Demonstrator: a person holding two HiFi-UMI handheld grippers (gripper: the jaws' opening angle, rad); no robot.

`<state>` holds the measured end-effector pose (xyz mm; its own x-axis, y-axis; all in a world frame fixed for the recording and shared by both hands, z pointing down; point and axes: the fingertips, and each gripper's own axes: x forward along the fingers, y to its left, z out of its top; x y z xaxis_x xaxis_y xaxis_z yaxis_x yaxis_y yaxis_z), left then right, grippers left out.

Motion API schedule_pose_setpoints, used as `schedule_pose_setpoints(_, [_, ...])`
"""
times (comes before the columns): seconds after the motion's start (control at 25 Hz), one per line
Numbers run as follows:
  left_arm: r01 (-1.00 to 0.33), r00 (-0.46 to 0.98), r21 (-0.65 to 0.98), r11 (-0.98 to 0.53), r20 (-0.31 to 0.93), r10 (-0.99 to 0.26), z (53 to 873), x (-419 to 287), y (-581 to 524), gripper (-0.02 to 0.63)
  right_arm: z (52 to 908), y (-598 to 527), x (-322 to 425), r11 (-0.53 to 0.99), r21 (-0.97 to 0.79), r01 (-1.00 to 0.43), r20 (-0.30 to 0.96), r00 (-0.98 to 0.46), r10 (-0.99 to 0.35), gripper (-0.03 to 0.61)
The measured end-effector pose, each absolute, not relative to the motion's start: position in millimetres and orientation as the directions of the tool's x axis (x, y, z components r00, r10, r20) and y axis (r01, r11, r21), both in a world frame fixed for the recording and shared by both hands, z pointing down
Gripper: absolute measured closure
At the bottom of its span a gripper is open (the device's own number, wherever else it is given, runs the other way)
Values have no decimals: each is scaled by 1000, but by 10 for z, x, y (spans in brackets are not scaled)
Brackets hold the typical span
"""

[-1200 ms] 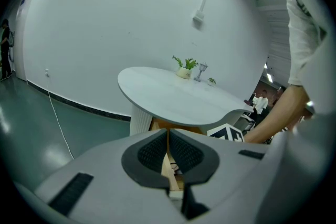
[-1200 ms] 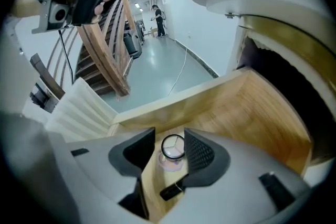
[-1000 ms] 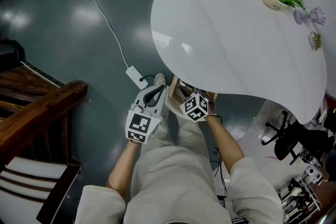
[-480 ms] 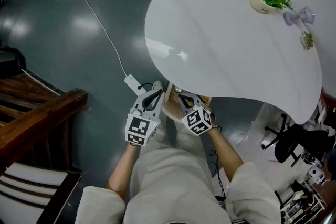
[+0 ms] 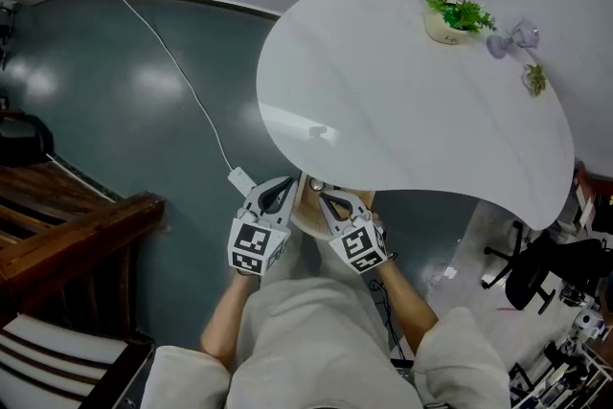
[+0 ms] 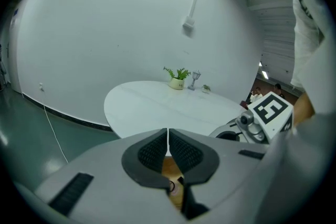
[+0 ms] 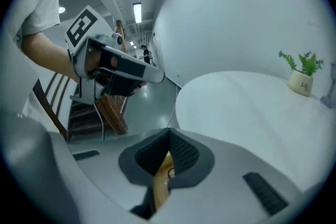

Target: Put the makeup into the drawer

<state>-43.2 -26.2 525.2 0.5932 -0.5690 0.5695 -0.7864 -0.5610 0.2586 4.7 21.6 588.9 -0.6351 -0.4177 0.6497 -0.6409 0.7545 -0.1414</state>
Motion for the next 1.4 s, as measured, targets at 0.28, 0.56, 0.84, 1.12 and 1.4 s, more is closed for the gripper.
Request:
schedule_pose_setpoints(0.28, [-776, 605, 227, -588, 531, -593, 4868, -321, -405, 598, 5353, -171, 368, 672, -88, -735, 573, -589, -569, 581])
schedule_pose_setpoints(0.56, [-770, 610, 183, -611, 490, -622, 4493, -238, -564, 598, 4847, -520, 853, 567, -29, -823, 512, -500, -699, 581])
schedule_pose_setpoints(0.84, [-771, 609, 141, -622, 448, -654, 4130, -171, -735, 598, 4428, -721, 1317, 464, 15, -886, 446, -409, -796, 581])
schedule_pose_setpoints(1.12, [-776, 601, 106, -622, 421, -679, 3878, -149, -855, 598, 4128, -811, 1628, 388, 34, -921, 398, -344, -851, 581])
schedule_pose_setpoints(1.4, [-782, 598, 101, -615, 397, -696, 3787, -163, -866, 598, 3972, -749, 1874, 322, 50, -946, 381, -280, -881, 581])
